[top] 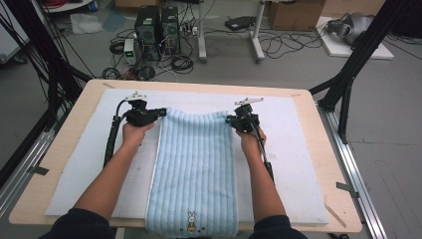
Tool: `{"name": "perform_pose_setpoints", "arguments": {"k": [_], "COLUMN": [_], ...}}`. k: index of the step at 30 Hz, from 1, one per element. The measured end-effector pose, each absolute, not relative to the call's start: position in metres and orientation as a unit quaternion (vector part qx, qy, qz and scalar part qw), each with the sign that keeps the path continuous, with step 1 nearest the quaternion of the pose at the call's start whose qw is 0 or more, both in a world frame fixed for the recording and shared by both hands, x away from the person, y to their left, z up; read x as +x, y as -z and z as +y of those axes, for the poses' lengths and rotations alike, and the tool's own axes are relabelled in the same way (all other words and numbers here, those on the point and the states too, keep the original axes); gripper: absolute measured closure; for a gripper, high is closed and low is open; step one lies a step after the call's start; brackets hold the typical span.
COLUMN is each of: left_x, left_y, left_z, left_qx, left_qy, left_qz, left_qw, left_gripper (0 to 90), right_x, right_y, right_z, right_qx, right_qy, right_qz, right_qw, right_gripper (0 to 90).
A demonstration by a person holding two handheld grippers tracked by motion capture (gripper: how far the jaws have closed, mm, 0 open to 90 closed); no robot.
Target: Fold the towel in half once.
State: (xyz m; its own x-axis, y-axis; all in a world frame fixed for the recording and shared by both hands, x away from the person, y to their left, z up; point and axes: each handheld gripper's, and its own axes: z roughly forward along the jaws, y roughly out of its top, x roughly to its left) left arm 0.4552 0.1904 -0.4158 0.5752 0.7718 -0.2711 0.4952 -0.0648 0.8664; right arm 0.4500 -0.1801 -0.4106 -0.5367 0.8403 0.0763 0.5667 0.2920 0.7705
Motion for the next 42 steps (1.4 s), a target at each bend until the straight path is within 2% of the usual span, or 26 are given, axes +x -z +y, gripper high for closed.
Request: {"name": "perform_pose_setpoints", "arguments": {"k": [12,23,29,40,41,42], "left_x": [0.416,0.375,0.348,0.329,0.329,0.331], "left_y": [0.414,0.421,0.427,0.444,0.445,0.445], "left_z": [0.195,0.203,0.204,0.206,0.206,0.206], "left_qx": [0.742,0.735,0.750,0.763,0.764,0.761], "left_qy": [-0.133,-0.124,-0.127,-0.102,-0.099,-0.101], "left_qz": [0.403,0.392,0.371,0.366,0.370,0.379], "left_qw": [0.519,0.539,0.532,0.522,0.519,0.516], "left_gripper": [86.7,86.7,86.7,86.0,84.4,66.3], "right_x": [0.409,0.369,0.349,0.331,0.331,0.330], "right_y": [0.412,0.415,0.415,0.428,0.431,0.434], "right_z": [-0.194,-0.192,-0.194,-0.196,-0.196,-0.198], "right_qx": [0.427,0.402,0.395,0.398,0.400,0.403], "right_qy": [-0.431,-0.435,-0.434,-0.426,-0.423,-0.426], "right_qz": [0.783,0.795,0.799,0.804,0.806,0.802], "right_qw": [0.135,0.127,0.131,0.114,0.111,0.110], "right_gripper": [86.7,86.5,86.3,85.9,85.4,76.6]}}
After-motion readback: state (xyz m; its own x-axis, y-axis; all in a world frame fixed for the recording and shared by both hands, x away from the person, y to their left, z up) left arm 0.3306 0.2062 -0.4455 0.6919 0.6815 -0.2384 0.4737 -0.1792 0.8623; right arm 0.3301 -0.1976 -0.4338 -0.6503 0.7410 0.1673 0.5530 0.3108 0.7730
